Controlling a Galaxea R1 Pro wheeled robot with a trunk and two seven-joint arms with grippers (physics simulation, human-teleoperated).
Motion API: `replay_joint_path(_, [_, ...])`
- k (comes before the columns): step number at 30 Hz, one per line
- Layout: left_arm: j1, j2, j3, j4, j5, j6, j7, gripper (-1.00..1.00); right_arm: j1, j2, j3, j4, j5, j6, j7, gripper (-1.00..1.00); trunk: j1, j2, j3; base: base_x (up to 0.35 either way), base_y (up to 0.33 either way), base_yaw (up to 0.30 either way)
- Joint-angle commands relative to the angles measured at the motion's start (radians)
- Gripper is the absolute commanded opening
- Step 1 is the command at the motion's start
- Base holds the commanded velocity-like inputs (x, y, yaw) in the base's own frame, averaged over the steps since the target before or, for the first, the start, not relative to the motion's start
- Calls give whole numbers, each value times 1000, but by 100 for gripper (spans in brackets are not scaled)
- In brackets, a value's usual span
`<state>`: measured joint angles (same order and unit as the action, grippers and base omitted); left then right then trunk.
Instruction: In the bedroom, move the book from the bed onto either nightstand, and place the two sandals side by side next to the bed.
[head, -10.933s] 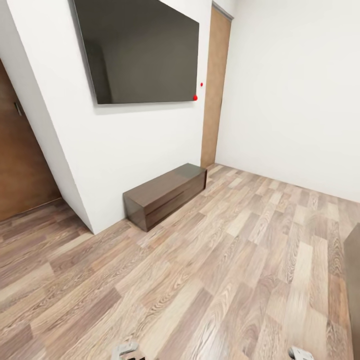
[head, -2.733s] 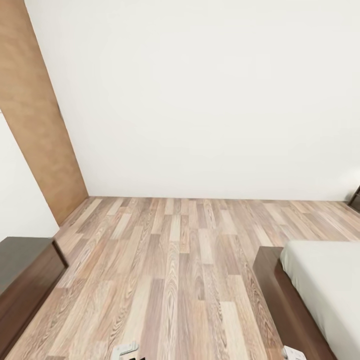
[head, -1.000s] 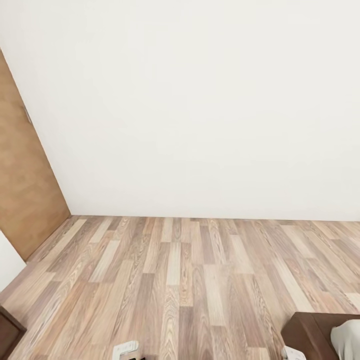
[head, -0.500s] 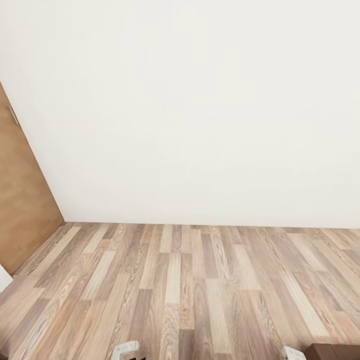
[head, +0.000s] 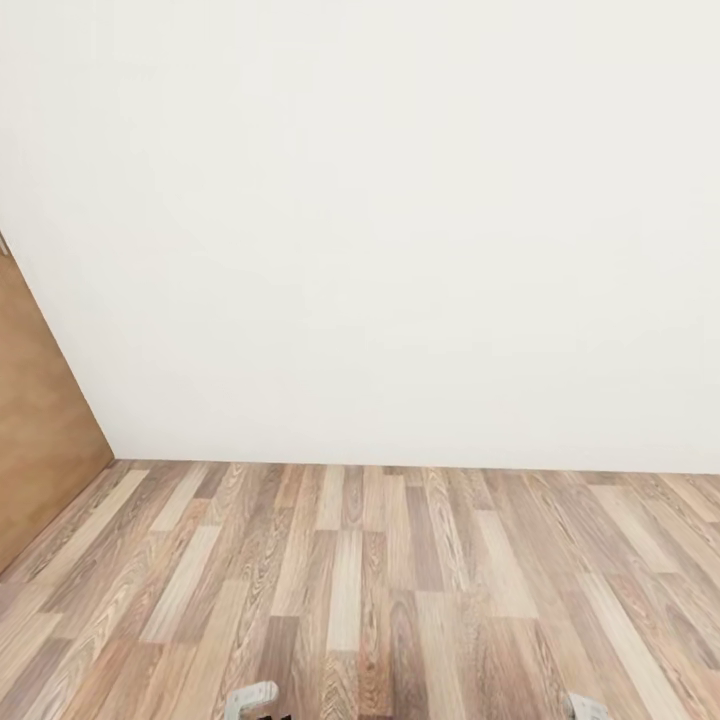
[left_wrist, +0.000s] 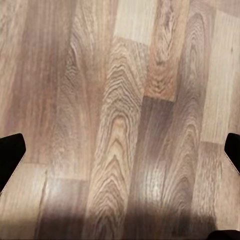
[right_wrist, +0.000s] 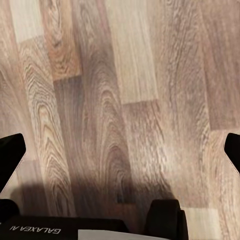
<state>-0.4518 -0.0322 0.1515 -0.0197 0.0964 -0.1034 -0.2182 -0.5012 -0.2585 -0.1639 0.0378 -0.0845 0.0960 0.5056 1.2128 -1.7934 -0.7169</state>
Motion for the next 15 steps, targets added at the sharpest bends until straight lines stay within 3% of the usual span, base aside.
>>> replay_joint_path(1, [-1, 0, 2, 1, 10, -1, -5, 100, -1, 0, -5, 2, -9, 7, 4, 100, 1, 0, -1, 334, 0, 0])
replay_joint_path(15, [-1, 0, 2, 1, 10, -1, -4, 100, -2, 0, -5, 2, -9, 7, 4, 100, 1, 0, -1, 334, 0, 0])
